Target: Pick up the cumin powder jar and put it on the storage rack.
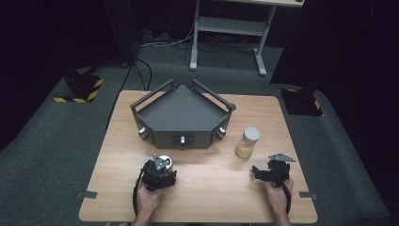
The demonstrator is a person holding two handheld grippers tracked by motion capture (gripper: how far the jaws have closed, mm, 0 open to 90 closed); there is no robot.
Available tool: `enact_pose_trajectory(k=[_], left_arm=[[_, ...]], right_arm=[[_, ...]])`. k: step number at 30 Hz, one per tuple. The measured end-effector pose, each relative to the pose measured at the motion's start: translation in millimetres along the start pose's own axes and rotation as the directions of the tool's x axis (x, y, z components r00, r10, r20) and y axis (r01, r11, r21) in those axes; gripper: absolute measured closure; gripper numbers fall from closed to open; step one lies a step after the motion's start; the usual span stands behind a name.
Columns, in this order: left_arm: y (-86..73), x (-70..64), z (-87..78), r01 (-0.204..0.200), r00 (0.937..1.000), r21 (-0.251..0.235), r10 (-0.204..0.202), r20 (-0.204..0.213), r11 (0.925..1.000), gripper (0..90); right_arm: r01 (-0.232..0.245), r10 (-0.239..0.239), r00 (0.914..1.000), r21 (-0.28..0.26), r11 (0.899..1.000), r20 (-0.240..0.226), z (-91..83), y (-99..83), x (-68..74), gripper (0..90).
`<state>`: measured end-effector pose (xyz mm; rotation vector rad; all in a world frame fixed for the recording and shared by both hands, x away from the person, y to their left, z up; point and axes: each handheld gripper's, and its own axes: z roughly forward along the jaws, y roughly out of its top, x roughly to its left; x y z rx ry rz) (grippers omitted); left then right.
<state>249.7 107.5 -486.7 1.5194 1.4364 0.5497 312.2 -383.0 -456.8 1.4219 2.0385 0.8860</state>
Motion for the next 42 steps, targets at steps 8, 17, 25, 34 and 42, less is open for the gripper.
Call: enact_pose_trajectory(k=[8, 17, 25, 34, 42], left_arm=[[4.1, 0.1, -2.7, -0.016, 0.9997, 0.010, 0.016, 0.016, 0.9998, 31.1], [33.2, 4.5, -14.3, -0.193, 0.9811, 0.122, 0.191, 0.034, 0.9736, 31.1], [49.1, 2.5, -25.2, -0.227, 0.9734, 0.112, 0.221, 0.061, 0.9675, 31.1], [74.4, 4.9, -32.4, -0.225, 0.9726, 0.116, 0.216, 0.085, 0.9674, 31.2], [98.2, 7.8, -38.4, -0.232, 0.9706, 0.107, 0.223, 0.092, 0.9669, 31.2]], right_arm=[[0.000, 0.000, 1.0000, 0.000, 1.000, 0.000, 0.0, -0.1, 0.0, 3.0], [-0.001, 0.001, 1.0000, 0.000, 1.000, 0.000, 0.0, 0.0, 0.0, 3.0], [-0.001, 0.001, 1.0000, -0.001, 1.000, 0.001, 0.0, -0.1, 0.1, 3.1], [-0.001, 0.001, 1.0000, -0.001, 1.000, 0.001, 0.0, -0.2, 0.1, 3.2], [-0.001, 0.001, 1.0000, -0.001, 1.000, 0.001, 0.0, -0.2, 0.1, 3.3]])
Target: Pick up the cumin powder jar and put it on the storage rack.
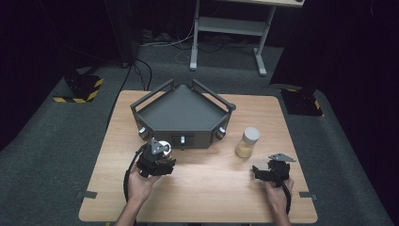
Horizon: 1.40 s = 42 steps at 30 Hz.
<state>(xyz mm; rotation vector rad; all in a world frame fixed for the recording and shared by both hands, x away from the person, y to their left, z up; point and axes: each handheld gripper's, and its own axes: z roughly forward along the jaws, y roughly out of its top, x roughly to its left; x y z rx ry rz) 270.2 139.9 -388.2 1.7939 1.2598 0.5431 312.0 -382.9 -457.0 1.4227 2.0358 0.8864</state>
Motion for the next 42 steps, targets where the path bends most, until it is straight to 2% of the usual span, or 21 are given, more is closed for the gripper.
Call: enact_pose_trajectory(k=[4, 5, 6, 7, 8, 10, 11, 12, 14, 15, 16, 17, 18, 19, 27, 34, 42], left_arm=[[7.3, 3.6, -2.3, 0.000, 1.0000, -0.005, 0.000, 0.008, 1.0000, 31.2], [37.0, 19.9, -12.4, -0.194, 0.9807, 0.133, 0.189, 0.049, 0.9719, 31.2], [37.0, 19.9, -12.4, -0.194, 0.9807, 0.133, 0.189, 0.049, 0.9719, 31.2], [13.3, 5.2, -3.8, 0.012, 0.9998, -0.019, -0.012, 0.016, 0.9998, 31.2], [13.1, 3.8, -3.2, 0.034, 0.9993, -0.038, -0.033, 0.016, 0.9987, 31.2], [17.9, 4.9, -4.3, 0.033, 0.9993, -0.044, -0.032, 0.021, 0.9985, 31.2], [25.1, 8.4, -7.2, -0.012, 0.9997, -0.014, 0.013, 0.020, 0.9998, 31.2], [27.2, 8.8, -7.6, -0.012, 0.9996, -0.017, 0.012, 0.024, 0.9998, 31.2], [28.9, 7.3, -6.8, 0.015, 0.9994, -0.038, -0.014, 0.031, 0.9992, 31.2], [33.8, 9.2, -8.3, -0.013, 0.9994, -0.021, 0.014, 0.031, 0.9997, 31.2], [34.6, 8.7, -7.7, -0.002, 0.9993, -0.030, 0.003, 0.036, 0.9996, 31.2], [30.8, 4.7, -5.0, 0.047, 0.9984, -0.064, -0.045, 0.035, 0.9968, 31.2], [26.2, -1.5, -0.7, 0.124, 0.9920, -0.113, -0.120, 0.039, 0.9859, 31.2], [27.2, 1.8, -0.4, 0.123, 0.9912, -0.118, -0.117, 0.062, 0.9853, 31.2], [43.4, 6.4, 1.9, 0.135, 0.9891, -0.131, -0.126, 0.077, 0.9822, 31.2], [64.0, 13.6, 5.4, 0.140, 0.9884, -0.146, -0.130, 0.079, 0.9793, 31.2], [85.4, 21.4, 18.5, 0.151, 0.9878, -0.159, -0.143, 0.061, 0.9756, 31.2]], right_arm=[[0.000, 0.000, 1.0000, -0.001, 1.000, 0.000, 0.0, -0.1, -0.1, 3.3], [0.000, 0.000, 1.0000, -0.001, 1.000, 0.000, 0.0, -0.1, -0.1, 3.3], [0.000, 0.000, 1.0000, -0.001, 1.000, 0.000, 0.0, -0.1, -0.1, 3.3], [0.000, 0.000, 1.0000, -0.001, 1.000, 0.000, 0.0, -0.1, -0.1, 3.3], [0.000, 0.000, 1.0000, -0.001, 1.000, 0.000, 0.0, -0.1, -0.1, 3.3], [0.000, 0.000, 1.0000, -0.001, 1.000, 0.000, 0.0, -0.1, -0.1, 3.3], [0.000, 0.000, 1.0000, -0.001, 1.000, 0.000, 0.0, -0.1, -0.1, 3.4], [0.000, 0.000, 1.0000, -0.001, 1.000, 0.000, 0.0, -0.1, -0.1, 3.3], [0.000, 0.000, 1.0000, -0.001, 1.000, 0.000, 0.0, -0.1, -0.1, 3.3], [0.000, 0.000, 1.0000, -0.001, 1.000, 0.000, 0.0, -0.1, -0.1, 3.3], [0.000, 0.000, 1.0000, -0.001, 1.000, 0.000, 0.0, -0.1, -0.1, 3.3], [0.000, 0.000, 1.0000, -0.001, 1.000, 0.000, 0.0, -0.1, -0.1, 3.3], [0.000, 0.000, 1.0000, -0.001, 1.000, 0.000, 0.0, -0.1, -0.1, 3.3], [0.000, 0.000, 1.0000, -0.001, 1.000, 0.000, 0.0, -0.1, -0.1, 3.4], [0.000, 0.000, 1.0000, -0.001, 1.000, 0.000, 0.0, -0.1, -0.1, 3.4], [0.000, 0.000, 1.0000, -0.001, 1.000, 0.000, 0.0, -0.1, 0.0, 3.4], [0.000, 0.000, 1.0000, -0.001, 1.000, 0.000, 0.0, -0.2, 0.1, 3.4]])
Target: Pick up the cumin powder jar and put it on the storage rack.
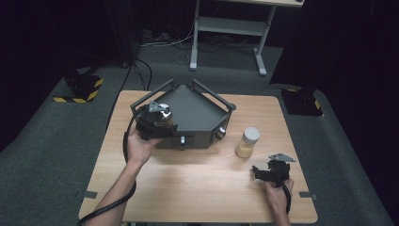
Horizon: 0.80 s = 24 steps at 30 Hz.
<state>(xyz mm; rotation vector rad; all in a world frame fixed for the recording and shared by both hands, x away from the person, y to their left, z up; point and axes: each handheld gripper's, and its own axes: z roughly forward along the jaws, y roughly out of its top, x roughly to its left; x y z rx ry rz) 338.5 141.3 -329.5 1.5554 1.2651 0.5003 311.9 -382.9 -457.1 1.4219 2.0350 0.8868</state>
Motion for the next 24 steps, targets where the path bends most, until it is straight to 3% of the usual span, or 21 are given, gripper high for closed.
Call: enact_pose_trajectory(k=[11, 12, 13, 14, 19, 24], left_arm=[[10.6, 2.3, 31.6, -0.002, 0.9989, 0.014, 0.002, -0.046, 0.9999, 31.2], [2.2, -4.6, 41.8, 0.088, 0.9938, -0.046, -0.090, -0.065, 0.9951, 31.2], [2.2, -4.6, 41.8, 0.088, 0.9938, -0.046, -0.090, -0.065, 0.9951, 31.2], [-2.4, -6.7, 47.9, 0.126, 0.9893, -0.082, -0.131, -0.063, 0.9886, 31.2], [-4.8, -5.0, 59.3, 0.162, 0.9827, -0.098, -0.169, -0.075, 0.9819, 31.2], [-3.9, -1.5, 66.1, 0.167, 0.9798, -0.091, -0.175, -0.096, 0.9817, 31.2]], right_arm=[[0.000, 0.000, 1.0000, 0.000, 1.000, 0.000, 0.0, 0.0, 0.0, 3.4], [0.000, 0.000, 1.0000, 0.000, 1.000, 0.000, 0.0, 0.0, 0.0, 3.4], [0.000, 0.000, 1.0000, 0.000, 1.000, 0.000, 0.0, 0.0, 0.0, 3.4], [0.000, 0.000, 1.0000, 0.000, 1.000, 0.000, 0.0, 0.0, 0.0, 3.4], [0.000, 0.000, 1.0000, 0.000, 1.000, 0.000, 0.0, 0.0, -0.1, 3.4], [0.000, 0.000, 1.0000, 0.000, 1.000, 0.000, 0.0, 0.1, 0.0, 3.4]])
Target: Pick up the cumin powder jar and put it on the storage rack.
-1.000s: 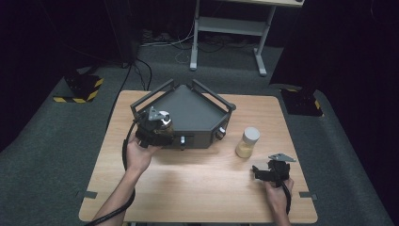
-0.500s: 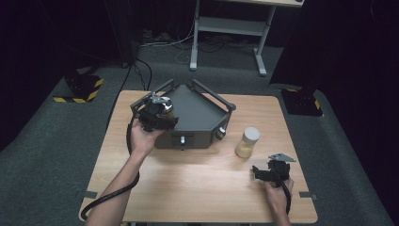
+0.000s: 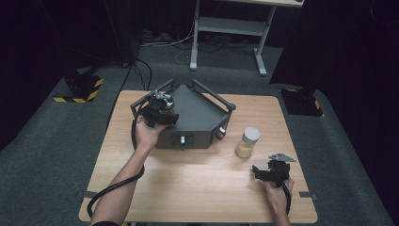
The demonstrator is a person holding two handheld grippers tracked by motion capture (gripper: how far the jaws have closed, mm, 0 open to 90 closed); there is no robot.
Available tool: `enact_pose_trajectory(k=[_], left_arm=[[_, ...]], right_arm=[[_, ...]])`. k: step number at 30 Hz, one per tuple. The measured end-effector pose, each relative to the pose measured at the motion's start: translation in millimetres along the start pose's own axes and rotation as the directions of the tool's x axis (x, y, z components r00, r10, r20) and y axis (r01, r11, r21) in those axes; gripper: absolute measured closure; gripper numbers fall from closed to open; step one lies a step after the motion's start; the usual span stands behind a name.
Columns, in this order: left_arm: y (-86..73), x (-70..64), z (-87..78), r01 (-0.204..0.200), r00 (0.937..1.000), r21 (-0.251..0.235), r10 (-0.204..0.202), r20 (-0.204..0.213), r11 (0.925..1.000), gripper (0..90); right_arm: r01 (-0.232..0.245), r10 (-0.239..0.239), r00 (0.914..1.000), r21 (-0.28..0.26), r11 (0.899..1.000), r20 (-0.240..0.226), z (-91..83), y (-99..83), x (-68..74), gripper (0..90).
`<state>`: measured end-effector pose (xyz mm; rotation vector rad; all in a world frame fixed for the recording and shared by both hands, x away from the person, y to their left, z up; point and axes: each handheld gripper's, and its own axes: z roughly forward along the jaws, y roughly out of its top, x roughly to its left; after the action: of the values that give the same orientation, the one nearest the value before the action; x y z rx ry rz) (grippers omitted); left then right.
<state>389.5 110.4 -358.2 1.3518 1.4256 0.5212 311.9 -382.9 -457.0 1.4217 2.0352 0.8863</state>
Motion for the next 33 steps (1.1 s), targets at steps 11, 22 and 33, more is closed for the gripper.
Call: enact_pose_trajectory(k=[11, 22, 33], left_arm=[[10.7, 10.6, 5.4, -0.158, 0.9871, 0.103, 0.160, -0.007, 0.9820, 31.2], [5.3, 14.4, 11.6, -0.154, 0.9879, 0.104, 0.155, 0.003, 0.9825, 31.2], [1.0, 20.5, 10.8, -0.168, 0.9858, 0.086, 0.167, 0.023, 0.9821, 31.2]], right_arm=[[0.000, 0.000, 1.0000, 0.000, 1.000, 0.000, 0.0, 0.0, 0.0, 3.4], [0.000, 0.000, 1.0000, 0.000, 1.000, 0.000, 0.0, 0.0, 0.1, 3.4], [-0.001, 0.001, 1.0000, 0.000, 1.000, 0.001, -0.1, 0.1, 0.3, 3.4]])
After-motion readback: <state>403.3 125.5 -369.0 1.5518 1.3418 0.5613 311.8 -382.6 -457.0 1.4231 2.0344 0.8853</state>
